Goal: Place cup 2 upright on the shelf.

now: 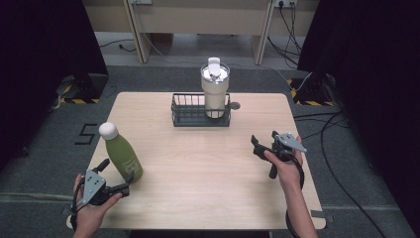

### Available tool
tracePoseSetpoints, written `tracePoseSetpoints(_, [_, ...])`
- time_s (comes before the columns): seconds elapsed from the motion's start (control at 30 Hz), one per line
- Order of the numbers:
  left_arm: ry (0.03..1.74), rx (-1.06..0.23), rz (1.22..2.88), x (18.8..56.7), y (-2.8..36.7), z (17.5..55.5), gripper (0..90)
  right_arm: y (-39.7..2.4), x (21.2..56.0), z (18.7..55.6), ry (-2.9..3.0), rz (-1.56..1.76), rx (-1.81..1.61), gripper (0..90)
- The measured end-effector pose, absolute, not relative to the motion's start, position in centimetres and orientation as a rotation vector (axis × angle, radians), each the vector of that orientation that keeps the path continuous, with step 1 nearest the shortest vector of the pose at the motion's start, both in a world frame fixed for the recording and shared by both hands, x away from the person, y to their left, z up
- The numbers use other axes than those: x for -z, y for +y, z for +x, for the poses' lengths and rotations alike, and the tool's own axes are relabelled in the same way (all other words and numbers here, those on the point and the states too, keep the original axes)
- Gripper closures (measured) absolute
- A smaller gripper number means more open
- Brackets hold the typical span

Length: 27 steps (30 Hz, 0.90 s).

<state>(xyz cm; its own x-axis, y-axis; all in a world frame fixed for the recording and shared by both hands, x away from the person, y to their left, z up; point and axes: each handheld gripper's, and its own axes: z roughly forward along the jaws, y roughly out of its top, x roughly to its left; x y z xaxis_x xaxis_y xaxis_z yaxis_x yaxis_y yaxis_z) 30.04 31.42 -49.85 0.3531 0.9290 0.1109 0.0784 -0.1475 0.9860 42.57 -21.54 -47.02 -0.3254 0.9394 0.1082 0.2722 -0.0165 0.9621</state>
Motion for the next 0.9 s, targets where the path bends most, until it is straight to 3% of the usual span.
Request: tracePoseSetpoints(0.9, [0.997, -0.951, 1.482, 49.2, 31.6, 32.2, 2.8, -21.0, 47.4, 40.9, 1.657, 1.243, -1.382, 14.8])
